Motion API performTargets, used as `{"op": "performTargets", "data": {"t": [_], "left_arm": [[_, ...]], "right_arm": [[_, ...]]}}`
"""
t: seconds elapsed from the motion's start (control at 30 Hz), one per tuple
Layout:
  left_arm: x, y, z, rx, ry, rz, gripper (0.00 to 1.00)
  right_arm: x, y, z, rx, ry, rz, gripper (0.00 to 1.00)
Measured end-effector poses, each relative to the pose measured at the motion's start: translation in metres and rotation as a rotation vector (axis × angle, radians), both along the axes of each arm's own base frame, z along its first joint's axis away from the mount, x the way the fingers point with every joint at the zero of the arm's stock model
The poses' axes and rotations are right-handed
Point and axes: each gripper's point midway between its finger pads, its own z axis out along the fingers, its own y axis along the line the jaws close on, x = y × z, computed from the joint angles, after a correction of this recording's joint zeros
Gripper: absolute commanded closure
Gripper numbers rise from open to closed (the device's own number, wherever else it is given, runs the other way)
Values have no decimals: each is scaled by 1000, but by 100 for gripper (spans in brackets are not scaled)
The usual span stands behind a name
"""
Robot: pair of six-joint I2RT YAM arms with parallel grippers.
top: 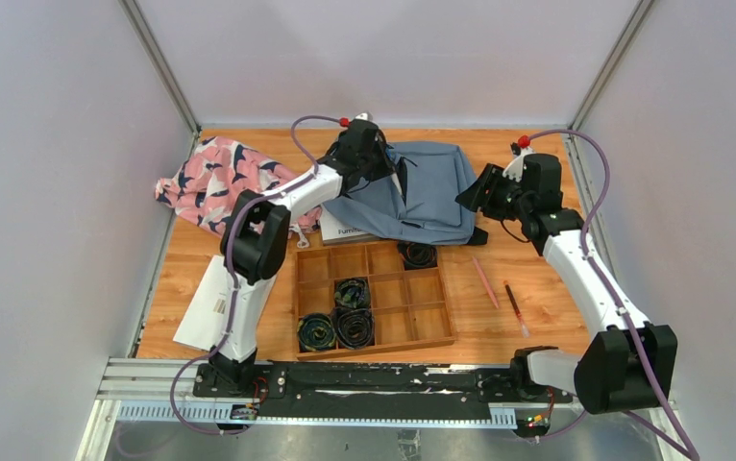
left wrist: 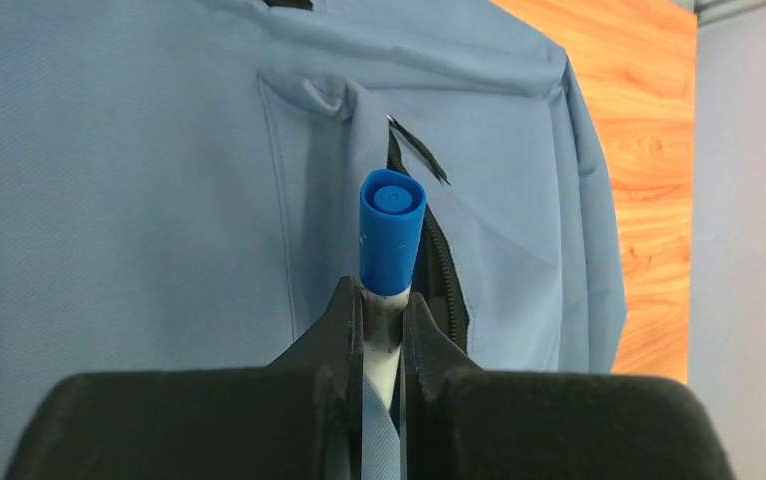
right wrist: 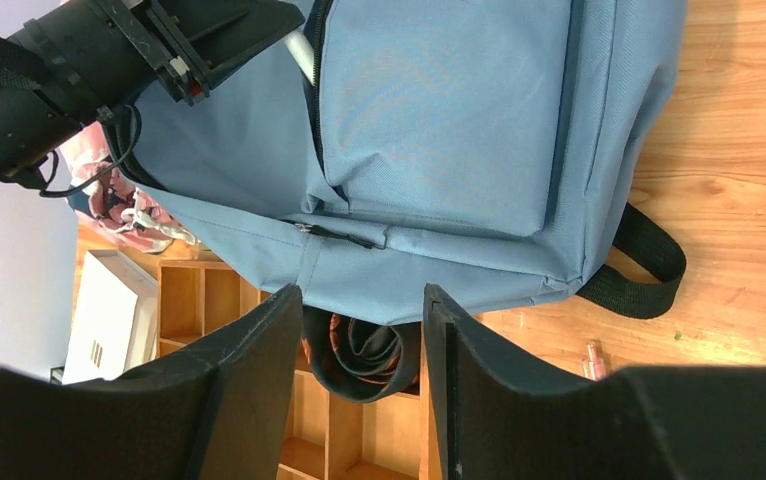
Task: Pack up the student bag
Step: Place the stationery in the student bag.
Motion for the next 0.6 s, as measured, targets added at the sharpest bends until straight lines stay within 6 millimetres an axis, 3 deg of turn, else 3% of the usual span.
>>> {"op": "performTargets", "data": {"t": [0.23,0.37,0.6], "left_arm": [[-2,-25,-4,-7,45,-149,100],[-10,-29,-20,0,104,-192,100],[-12,-35,-19,29,142,-257,100]], "right_arm": [[2,2,-8,7,30,4,49],[2,3,-11,13,42,9,49],[2,4,-11,16,43,9,49]]}}
